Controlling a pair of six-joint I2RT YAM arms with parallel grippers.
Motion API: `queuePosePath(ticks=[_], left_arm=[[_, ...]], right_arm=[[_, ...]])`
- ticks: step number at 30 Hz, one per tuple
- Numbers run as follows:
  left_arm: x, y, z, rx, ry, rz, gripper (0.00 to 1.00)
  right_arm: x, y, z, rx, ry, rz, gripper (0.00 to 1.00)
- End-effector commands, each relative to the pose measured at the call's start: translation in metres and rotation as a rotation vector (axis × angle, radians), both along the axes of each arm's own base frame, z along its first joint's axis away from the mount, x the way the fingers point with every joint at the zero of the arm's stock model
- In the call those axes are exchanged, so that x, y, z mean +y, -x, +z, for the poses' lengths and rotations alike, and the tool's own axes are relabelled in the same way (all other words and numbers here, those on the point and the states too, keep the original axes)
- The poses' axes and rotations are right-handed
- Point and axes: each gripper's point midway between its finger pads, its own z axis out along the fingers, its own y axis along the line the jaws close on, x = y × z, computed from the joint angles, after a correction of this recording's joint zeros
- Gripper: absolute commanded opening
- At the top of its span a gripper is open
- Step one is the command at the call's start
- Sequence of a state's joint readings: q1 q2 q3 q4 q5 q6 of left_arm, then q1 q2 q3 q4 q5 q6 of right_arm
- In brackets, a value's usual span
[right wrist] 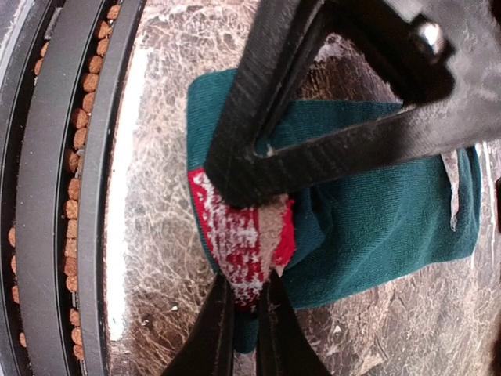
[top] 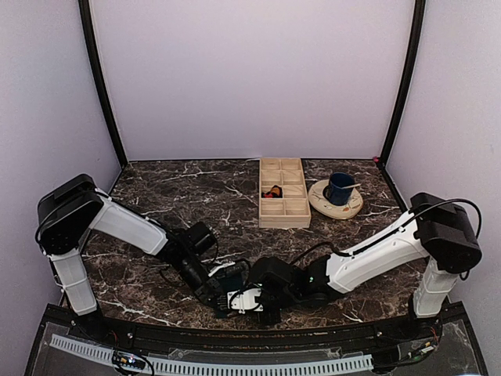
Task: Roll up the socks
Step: Roll the sock at the center of the board.
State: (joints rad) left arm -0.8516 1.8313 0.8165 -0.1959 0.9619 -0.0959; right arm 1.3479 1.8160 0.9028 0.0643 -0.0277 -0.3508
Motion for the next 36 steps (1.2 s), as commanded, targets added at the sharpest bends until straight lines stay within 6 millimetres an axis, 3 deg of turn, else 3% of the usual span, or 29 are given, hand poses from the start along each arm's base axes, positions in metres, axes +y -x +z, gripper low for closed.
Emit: queuePosePath(ticks=[1,11,20,27,36], left_arm=[[0.008,-0.012,0.007,-0.079,-0.024,0.064,0.19],[0.011,-0.036,0.036,-0.224,-0.004,0.179,0.27],[0.034,-0.07,0.033,-0.43,-0.093,0.38,0.29],[0.054,-0.093,0.05,-0.598,-0.068,0.563,0.31],[0.067,-0.083,0.053,-0.721,-0.029,0.618,0.31]], right_arm=[[-0.006,0.001,-0.011,0.07,0.044,-0.009,0.04],[-0.009,-0.007,-0.016,0.123,0.071,-0.061,0.04],[-0.004,-0.01,-0.009,0.247,0.053,-0.091,0.04],[-0.001,-0.009,-0.006,0.365,0.065,-0.098,0.04],[0.008,-0.009,-0.004,0.577,0.129,-0.088,0.04]])
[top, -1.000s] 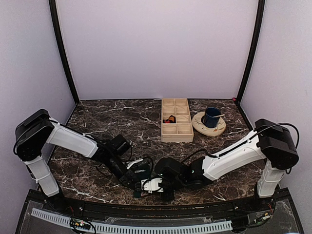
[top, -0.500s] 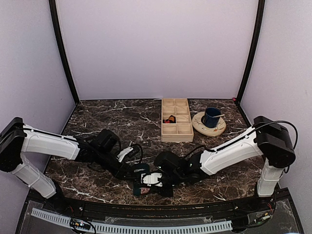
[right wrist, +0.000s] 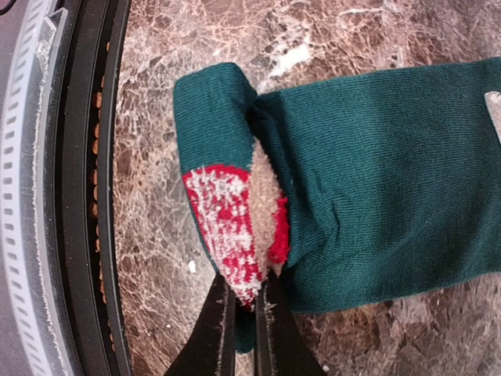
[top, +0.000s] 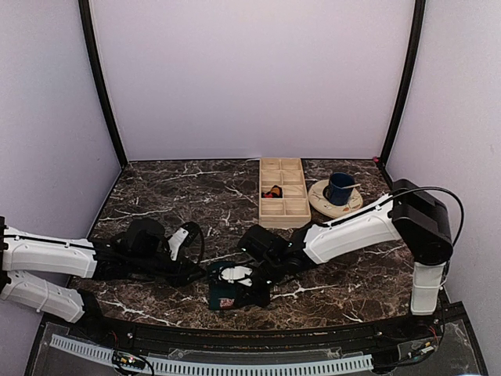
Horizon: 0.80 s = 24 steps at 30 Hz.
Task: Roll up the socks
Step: Roll the sock at the center of the board.
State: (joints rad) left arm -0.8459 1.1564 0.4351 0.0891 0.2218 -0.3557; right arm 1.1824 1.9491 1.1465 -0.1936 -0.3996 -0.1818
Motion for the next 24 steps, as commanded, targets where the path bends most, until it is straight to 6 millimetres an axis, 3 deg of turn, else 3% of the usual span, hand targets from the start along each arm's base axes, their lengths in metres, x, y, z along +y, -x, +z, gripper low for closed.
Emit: queuePosePath(ticks=[1,15,24], left_arm=[[0.0,0.002,0.001,-0.087,-0.006,0.026,0.31],[-0.004,0.029,0.01,-0.259,-0.001,-0.039,0.35],[-0.026,0.054,-0.004,-0.257,-0.099,-0.219,0.37]], right_arm=[[-0.007,0.006,-0.008,0.163,0.073,0.003,0.04],[-0.005,-0.012,-0.001,0.403,0.096,-0.04,0.05],[0.0,-0.014,0.004,0.47,0.106,-0.028,0.05]])
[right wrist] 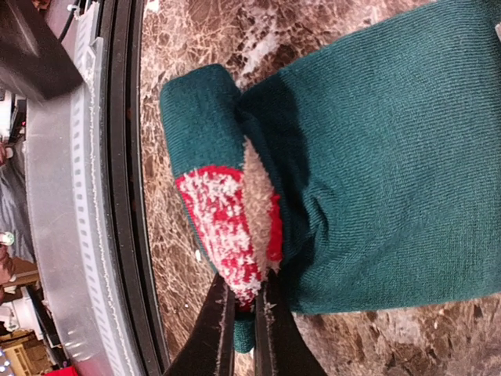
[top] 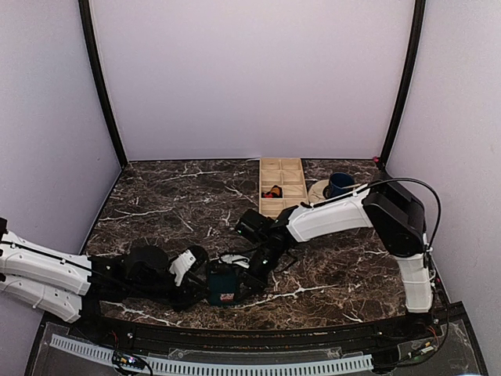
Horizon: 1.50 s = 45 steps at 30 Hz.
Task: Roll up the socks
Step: Roll the sock at the center of the board.
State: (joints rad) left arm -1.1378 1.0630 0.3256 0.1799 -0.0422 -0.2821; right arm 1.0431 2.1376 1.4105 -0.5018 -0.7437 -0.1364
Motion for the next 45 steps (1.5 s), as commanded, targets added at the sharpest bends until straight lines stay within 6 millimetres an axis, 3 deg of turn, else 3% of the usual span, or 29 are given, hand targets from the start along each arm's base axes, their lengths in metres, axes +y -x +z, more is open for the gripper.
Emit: queuePosePath(ticks=[1,10,21,32,36,45], left_arm=[[-0.015,0.01,-0.003,-0.029,-0.064,-0.096,0.37],[-0.038,0.021,-0.01,-0.056,-0.147,-0.204,0.37],[-0.035,0.018,-0.034,-0.083,-0.301,-0.211,0.38],[-0.04,0.012,-0.04,-0.138,-0.374,-0.222,0.38],[-0.038,0.013,-0.044,-0.13,-0.397,-0.23,0.3],[-0.043,0.021,-0.052,-0.085,-0.411,-0.269,0.02]], right_arm=[[-0.001,0.001,0.001,0.065,0.023,0.002,0.05],[-0.001,0.001,0.003,0.088,0.034,0.014,0.05],[-0.003,0.001,0.008,0.115,0.032,0.026,0.04],[-0.002,0.003,0.009,0.132,0.031,0.039,0.04],[-0.001,0.004,0.01,0.135,0.029,0.042,0.04],[-0.002,0.003,0.01,0.144,0.026,0.04,0.04]])
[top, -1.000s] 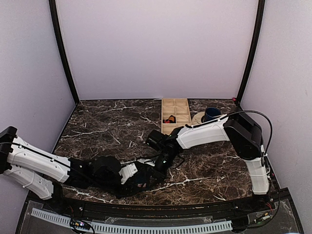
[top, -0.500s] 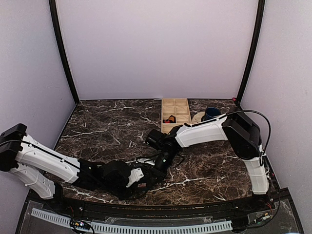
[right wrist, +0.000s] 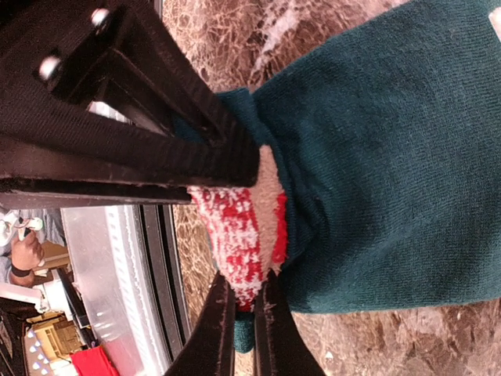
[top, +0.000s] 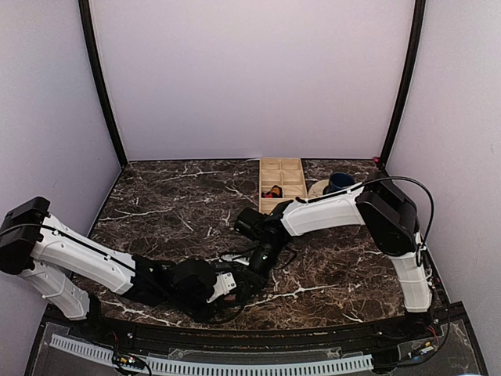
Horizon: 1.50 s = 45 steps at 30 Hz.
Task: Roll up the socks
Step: Roll the sock at the center of the board.
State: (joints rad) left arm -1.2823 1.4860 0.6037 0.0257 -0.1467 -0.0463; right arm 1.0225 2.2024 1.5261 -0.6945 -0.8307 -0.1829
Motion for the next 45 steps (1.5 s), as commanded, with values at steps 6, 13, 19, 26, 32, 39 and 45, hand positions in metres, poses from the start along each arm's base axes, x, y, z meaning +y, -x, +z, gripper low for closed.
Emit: queuePosePath(ticks=[6,13,19,26,32,39,45], left_arm=[[0.001,0.012,-0.009,0.074,-0.038,-0.019,0.0],[0.002,0.018,-0.012,0.145,-0.026,0.022,0.0],[0.006,0.017,-0.011,0.201,0.015,0.096,0.0],[0.015,0.013,-0.01,0.268,0.057,0.148,0.0],[0.02,0.011,-0.009,0.342,0.089,0.17,0.0],[0.024,0.011,-0.007,0.458,0.136,0.193,0.0],[0.023,0.011,-0.006,0.57,0.18,0.201,0.0]], right_arm=[[0.001,-0.005,0.004,0.035,-0.034,-0.016,0.1],[-0.003,-0.011,0.013,0.082,-0.096,-0.071,0.25],[-0.004,-0.019,0.023,0.107,-0.161,-0.117,0.28],[-0.003,-0.029,0.042,0.127,-0.247,-0.18,0.31],[-0.008,-0.041,0.055,0.079,-0.318,-0.234,0.32],[-0.021,-0.058,0.048,-0.121,-0.32,-0.335,0.33],[-0.029,-0.061,0.049,-0.337,-0.343,-0.352,0.34]])
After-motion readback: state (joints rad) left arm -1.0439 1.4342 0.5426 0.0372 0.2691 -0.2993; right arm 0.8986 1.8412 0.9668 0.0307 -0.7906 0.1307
